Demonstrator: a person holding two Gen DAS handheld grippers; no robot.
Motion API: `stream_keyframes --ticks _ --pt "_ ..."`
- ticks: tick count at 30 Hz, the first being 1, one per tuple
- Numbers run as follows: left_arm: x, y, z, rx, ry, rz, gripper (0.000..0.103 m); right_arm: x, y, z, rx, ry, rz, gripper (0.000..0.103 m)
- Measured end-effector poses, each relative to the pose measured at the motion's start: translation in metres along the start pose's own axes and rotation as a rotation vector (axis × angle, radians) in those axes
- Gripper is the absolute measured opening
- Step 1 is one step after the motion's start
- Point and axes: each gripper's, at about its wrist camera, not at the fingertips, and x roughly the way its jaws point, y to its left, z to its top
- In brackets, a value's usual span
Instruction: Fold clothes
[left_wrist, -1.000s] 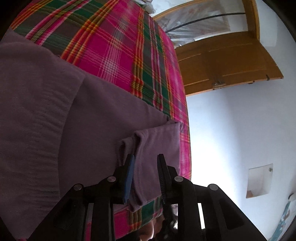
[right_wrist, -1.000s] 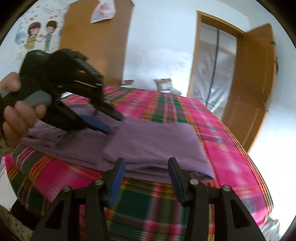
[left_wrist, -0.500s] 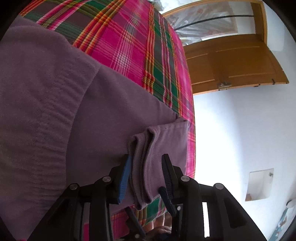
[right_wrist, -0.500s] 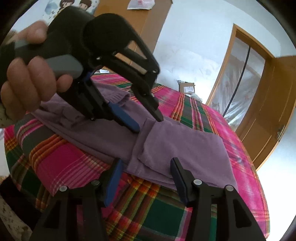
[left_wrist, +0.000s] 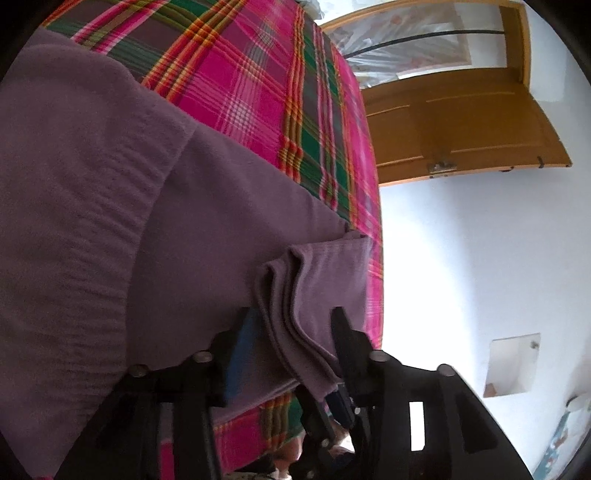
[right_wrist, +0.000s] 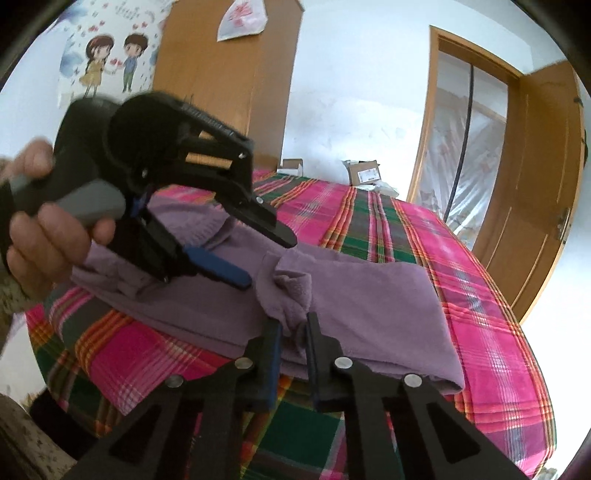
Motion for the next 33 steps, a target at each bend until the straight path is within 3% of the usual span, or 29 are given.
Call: stream_keyframes --ticks 9,15,19,22,25,33 --pt "0.018 0.004 0.001 -0.058 0.074 -0.093 0.063 -0.007 -0.005 0.010 0.020 -0.030 0.028 0.012" --pt "0.044 -0.005 0.004 -0.027 0.139 -0.106 0.061 -0.002 -0.010 0.010 0.033 -0.030 0.014 0.012" --pt "0.046 -0.009 0.007 0.004 0.128 -0.122 0.032 -0.004 -0.011 0.008 0.051 -0.022 0.019 0.015" --pt "0.042 -0.013 0.012 0.032 0.106 -0.135 0.011 -0.010 -0.013 0.000 0.082 -0.013 0.007 0.023" --pt "0.039 -0.019 0.018 0.041 0.085 -0.159 0.009 -0.016 -0.017 -0.012 0.123 -0.001 -0.001 0.023" --pt "0.031 -0.069 0.028 0.141 0.076 -0.284 0.009 0.017 -0.021 -0.002 0.137 0.028 -0.184 0.031"
